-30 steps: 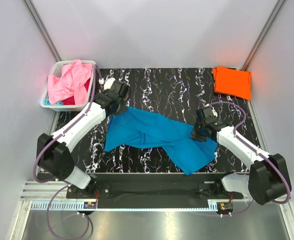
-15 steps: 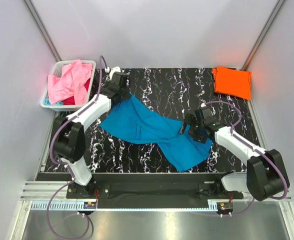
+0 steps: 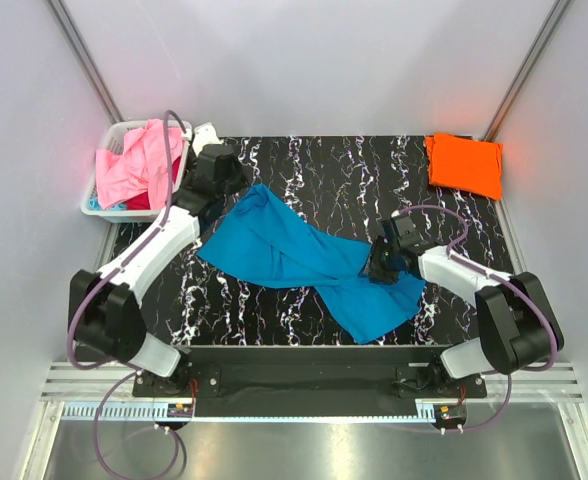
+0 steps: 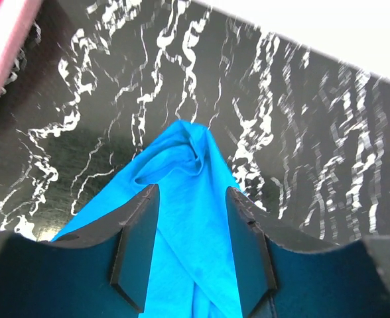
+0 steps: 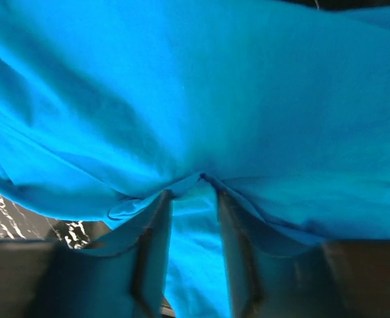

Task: Fold and stack the t-shirts
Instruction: Flatten the tshirt out

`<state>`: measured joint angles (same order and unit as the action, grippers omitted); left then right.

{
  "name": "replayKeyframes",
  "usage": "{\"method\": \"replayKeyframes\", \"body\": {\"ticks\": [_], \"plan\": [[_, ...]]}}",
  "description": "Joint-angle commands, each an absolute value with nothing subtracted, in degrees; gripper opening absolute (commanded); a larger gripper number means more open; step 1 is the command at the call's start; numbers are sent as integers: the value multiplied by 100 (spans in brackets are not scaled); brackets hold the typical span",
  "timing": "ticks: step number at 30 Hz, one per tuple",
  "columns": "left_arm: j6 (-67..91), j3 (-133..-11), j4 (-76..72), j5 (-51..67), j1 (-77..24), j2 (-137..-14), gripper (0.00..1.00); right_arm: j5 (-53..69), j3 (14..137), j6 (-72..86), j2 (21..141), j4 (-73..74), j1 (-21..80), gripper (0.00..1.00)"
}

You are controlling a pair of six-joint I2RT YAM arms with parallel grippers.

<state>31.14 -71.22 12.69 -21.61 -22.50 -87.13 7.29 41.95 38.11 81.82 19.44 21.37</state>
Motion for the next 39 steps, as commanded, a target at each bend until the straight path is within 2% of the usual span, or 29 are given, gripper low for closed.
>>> {"method": "replayKeyframes", "body": {"ticks": [1, 2, 3, 7, 14, 24, 29, 32, 39], "plan": [[3278, -7084, 1423, -2426, -2224, -8271, 50, 905, 4386, 3867, 8218, 1767, 2232, 39], [3331, -7084, 1633, -2408, -2224, -8227, 50, 870, 4377, 3893, 8148, 1775, 2250, 33], [3427, -7084, 1739, -2365, -2224, -8192, 50, 870, 4368, 3920, 8113, 1801, 2267, 21], [3866, -7075, 2415, -2154, -2224, -8112, 50, 747, 4394, 3973, 7937, 1933, 2373, 0], [4350, -6496, 2777, -1099, -2224, -8069, 50, 397, 4579, 4017, 7507, 2443, 2522, 0], [4649, -5977, 3656, -1591, -2224, -7612, 46, -1853, 5018, 4596, 6461, 4464, 2575, 0], [4728, -5669, 3709, -1346, -2224, -7654, 45, -1881, 5071, 4588, 6512, 4439, 2566, 0], [4790, -5511, 3805, -1230, -2259, -7804, 39, -1715, 5089, 4562, 6732, 4368, 2566, 0], [5045, -4992, 3911, -1950, -2285, -7708, 38, -1573, 5027, 4535, 6803, 4201, 2566, 0]]}}
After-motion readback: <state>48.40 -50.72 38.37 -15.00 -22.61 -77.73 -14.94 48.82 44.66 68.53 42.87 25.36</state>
